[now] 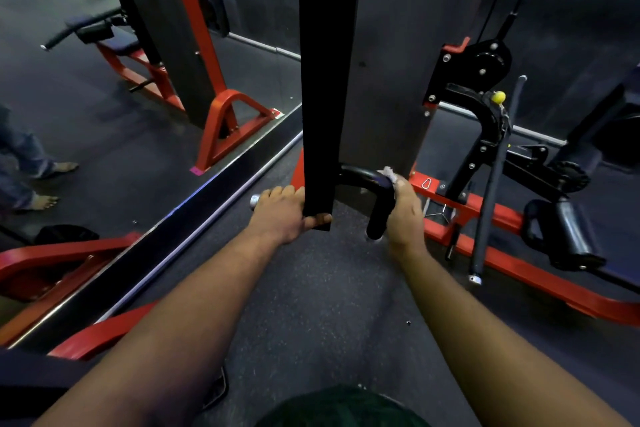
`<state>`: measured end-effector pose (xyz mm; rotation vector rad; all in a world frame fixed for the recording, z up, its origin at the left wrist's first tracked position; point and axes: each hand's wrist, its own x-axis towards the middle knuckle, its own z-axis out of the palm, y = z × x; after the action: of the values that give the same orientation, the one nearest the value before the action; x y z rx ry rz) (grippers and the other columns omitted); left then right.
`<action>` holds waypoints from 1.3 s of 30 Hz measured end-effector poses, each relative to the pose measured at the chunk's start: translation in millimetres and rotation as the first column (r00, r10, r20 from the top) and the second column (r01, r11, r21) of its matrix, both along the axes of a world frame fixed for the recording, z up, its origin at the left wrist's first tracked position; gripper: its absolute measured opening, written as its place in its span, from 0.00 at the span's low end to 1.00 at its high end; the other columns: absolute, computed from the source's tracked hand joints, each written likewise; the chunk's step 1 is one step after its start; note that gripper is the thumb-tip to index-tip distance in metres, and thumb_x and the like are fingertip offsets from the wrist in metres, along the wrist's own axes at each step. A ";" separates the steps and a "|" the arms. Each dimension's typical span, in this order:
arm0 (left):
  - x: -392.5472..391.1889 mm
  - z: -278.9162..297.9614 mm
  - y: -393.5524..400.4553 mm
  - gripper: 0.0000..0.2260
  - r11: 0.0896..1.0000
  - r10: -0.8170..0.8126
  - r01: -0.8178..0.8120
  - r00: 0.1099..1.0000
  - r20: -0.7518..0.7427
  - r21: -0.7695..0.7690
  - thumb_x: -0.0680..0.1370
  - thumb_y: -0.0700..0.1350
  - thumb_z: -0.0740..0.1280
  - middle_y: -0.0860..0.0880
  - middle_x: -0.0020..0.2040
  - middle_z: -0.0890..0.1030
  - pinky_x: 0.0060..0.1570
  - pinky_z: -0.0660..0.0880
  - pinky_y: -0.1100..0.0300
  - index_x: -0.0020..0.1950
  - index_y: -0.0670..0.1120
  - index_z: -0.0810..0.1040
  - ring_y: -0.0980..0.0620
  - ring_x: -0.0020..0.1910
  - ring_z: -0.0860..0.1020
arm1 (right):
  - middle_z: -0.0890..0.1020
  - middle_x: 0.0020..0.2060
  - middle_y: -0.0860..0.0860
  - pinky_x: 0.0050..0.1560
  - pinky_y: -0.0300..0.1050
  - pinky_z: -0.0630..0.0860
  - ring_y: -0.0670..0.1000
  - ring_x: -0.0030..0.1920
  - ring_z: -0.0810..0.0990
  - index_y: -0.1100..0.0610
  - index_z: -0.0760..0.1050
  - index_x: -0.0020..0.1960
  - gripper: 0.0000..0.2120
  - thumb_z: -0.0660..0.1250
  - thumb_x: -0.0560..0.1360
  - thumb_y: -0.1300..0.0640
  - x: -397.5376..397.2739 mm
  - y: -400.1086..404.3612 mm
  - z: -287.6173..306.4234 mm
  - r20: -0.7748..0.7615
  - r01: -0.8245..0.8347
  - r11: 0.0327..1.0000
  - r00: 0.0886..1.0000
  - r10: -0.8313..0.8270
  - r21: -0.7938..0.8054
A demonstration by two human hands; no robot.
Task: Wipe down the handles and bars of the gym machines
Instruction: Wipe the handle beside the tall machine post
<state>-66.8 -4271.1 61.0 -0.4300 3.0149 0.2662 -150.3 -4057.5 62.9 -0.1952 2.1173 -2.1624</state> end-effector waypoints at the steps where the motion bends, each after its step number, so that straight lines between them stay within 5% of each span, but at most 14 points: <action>1: -0.3 -1.0 -0.2 0.32 1.000 -0.002 0.002 1.000 0.002 -0.002 0.75 0.74 0.60 0.47 0.56 0.78 0.64 0.69 0.47 0.67 0.51 0.74 0.44 0.61 0.75 | 0.84 0.57 0.51 0.65 0.38 0.73 0.42 0.60 0.80 0.56 0.81 0.60 0.17 0.55 0.86 0.54 3.8 -0.2 -12.2 0.020 -0.002 1.000 1.000 0.003 -0.022; 3: 0.1 -1.7 -0.4 0.32 1.000 -0.001 0.001 1.000 0.002 -0.004 0.75 0.75 0.59 0.48 0.56 0.78 0.64 0.69 0.47 0.67 0.52 0.74 0.45 0.61 0.75 | 0.86 0.54 0.56 0.64 0.59 0.75 0.55 0.58 0.83 0.55 0.84 0.56 0.23 0.59 0.80 0.40 1.9 4.8 -52.3 0.161 -0.017 0.997 0.987 0.029 -0.074; 5: 1.0 -2.8 -0.6 0.33 1.000 -0.002 0.002 1.000 0.002 -0.005 0.75 0.75 0.59 0.48 0.57 0.78 0.65 0.69 0.47 0.67 0.52 0.74 0.45 0.61 0.75 | 0.87 0.52 0.56 0.65 0.67 0.75 0.60 0.57 0.83 0.55 0.85 0.53 0.28 0.63 0.72 0.33 -3.4 11.4 -87.9 0.326 -0.037 0.999 0.945 0.038 -0.009; 10: 0.9 -1.6 -0.4 0.33 1.000 0.000 0.000 1.000 -0.006 0.008 0.75 0.75 0.59 0.48 0.58 0.77 0.65 0.68 0.47 0.68 0.52 0.74 0.45 0.62 0.75 | 0.85 0.43 0.62 0.46 0.54 0.77 0.64 0.45 0.83 0.60 0.83 0.44 0.24 0.60 0.77 0.40 -17.9 0.1 -25.2 0.381 -0.084 0.996 0.922 0.075 0.007; 12: 0.4 -1.1 -1.0 0.33 1.000 -0.005 0.005 1.000 -0.012 0.008 0.75 0.75 0.59 0.47 0.58 0.78 0.66 0.69 0.46 0.68 0.52 0.73 0.44 0.62 0.75 | 0.86 0.47 0.60 0.58 0.55 0.78 0.64 0.53 0.84 0.58 0.85 0.49 0.29 0.59 0.77 0.34 -31.1 -2.4 -2.2 0.267 -0.121 0.991 0.958 0.101 0.057; 15: 0.6 -1.2 -1.6 0.32 1.000 -0.002 0.002 1.000 -0.008 0.017 0.76 0.74 0.60 0.46 0.60 0.78 0.67 0.68 0.45 0.69 0.51 0.73 0.44 0.63 0.74 | 0.85 0.53 0.51 0.61 0.36 0.75 0.42 0.54 0.83 0.51 0.83 0.55 0.22 0.53 0.86 0.43 -10.3 -7.0 14.9 -0.014 -0.102 0.977 0.994 0.107 0.188; 19: 1.8 -2.7 0.0 0.33 1.000 -0.015 0.015 1.000 -0.017 0.007 0.76 0.74 0.59 0.47 0.59 0.78 0.66 0.68 0.46 0.71 0.52 0.71 0.44 0.63 0.75 | 0.79 0.61 0.40 0.71 0.45 0.70 0.39 0.66 0.75 0.41 0.76 0.63 0.16 0.51 0.85 0.43 16.1 -5.0 -19.9 -0.223 0.049 0.991 0.975 -0.020 0.124; 22: -0.1 -1.1 0.3 0.34 1.000 -0.011 0.011 1.000 -0.028 0.009 0.75 0.74 0.61 0.45 0.59 0.78 0.65 0.68 0.45 0.70 0.51 0.72 0.42 0.62 0.75 | 0.80 0.58 0.47 0.66 0.54 0.73 0.46 0.62 0.77 0.52 0.78 0.63 0.25 0.51 0.84 0.38 10.4 -13.0 -7.6 -0.337 0.149 0.966 0.939 -0.070 0.213; 25: -3.0 -1.3 -2.9 0.30 1.000 -0.021 0.022 1.000 -0.021 0.018 0.76 0.69 0.65 0.43 0.59 0.77 0.66 0.68 0.45 0.68 0.48 0.73 0.40 0.62 0.74 | 0.77 0.61 0.47 0.65 0.58 0.71 0.50 0.63 0.74 0.52 0.75 0.67 0.17 0.56 0.85 0.45 15.5 -32.6 23.4 -0.616 0.183 0.836 0.758 0.216 0.518; 27: -2.8 -2.1 -3.6 0.29 0.999 -0.046 0.046 0.999 0.000 0.007 0.77 0.67 0.66 0.42 0.60 0.77 0.65 0.67 0.45 0.67 0.47 0.73 0.39 0.62 0.74 | 0.74 0.66 0.50 0.70 0.62 0.65 0.53 0.67 0.71 0.50 0.70 0.73 0.18 0.56 0.85 0.48 20.0 -36.3 27.6 -0.632 0.247 0.698 0.682 0.368 0.673; 30: -4.9 0.9 -9.0 0.30 0.995 -0.097 0.096 0.994 0.043 0.013 0.76 0.69 0.65 0.43 0.60 0.77 0.57 0.68 0.47 0.66 0.48 0.73 0.40 0.62 0.75 | 0.74 0.68 0.51 0.69 0.60 0.67 0.53 0.68 0.72 0.53 0.70 0.75 0.21 0.54 0.86 0.48 13.5 -16.7 17.1 -0.699 0.248 0.737 0.595 0.397 0.629; 35: -7.6 -3.0 -35.9 0.27 0.970 -0.175 0.158 0.981 0.082 0.183 0.68 0.71 0.72 0.55 0.55 0.83 0.56 0.77 0.51 0.59 0.55 0.77 0.50 0.58 0.81 | 0.82 0.48 0.47 0.48 0.59 0.77 0.49 0.49 0.80 0.53 0.79 0.54 0.13 0.57 0.86 0.51 0.5 -14.9 17.8 -0.629 0.144 0.891 0.756 0.182 0.431; 37: -8.7 -2.8 -41.5 0.26 0.973 -0.189 0.172 0.976 0.106 0.151 0.67 0.66 0.77 0.56 0.55 0.84 0.54 0.77 0.53 0.60 0.55 0.78 0.51 0.56 0.81 | 0.79 0.40 0.47 0.46 0.60 0.76 0.51 0.41 0.78 0.51 0.76 0.44 0.16 0.56 0.85 0.49 3.2 -28.6 32.9 -0.595 0.205 0.836 0.786 0.170 0.509; 39: -12.5 -5.7 -43.4 0.24 0.977 -0.203 0.195 0.973 0.108 0.084 0.68 0.60 0.79 0.55 0.55 0.84 0.50 0.76 0.54 0.60 0.55 0.78 0.50 0.55 0.81 | 0.82 0.45 0.47 0.55 0.57 0.74 0.52 0.47 0.79 0.48 0.79 0.50 0.14 0.55 0.84 0.49 10.8 -39.5 42.1 -0.624 0.270 0.750 0.745 0.234 0.604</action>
<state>-79.3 -4314.5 55.4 -0.1300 2.8942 0.3225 -139.4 -4097.0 105.1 -1.0139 3.1294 -1.2422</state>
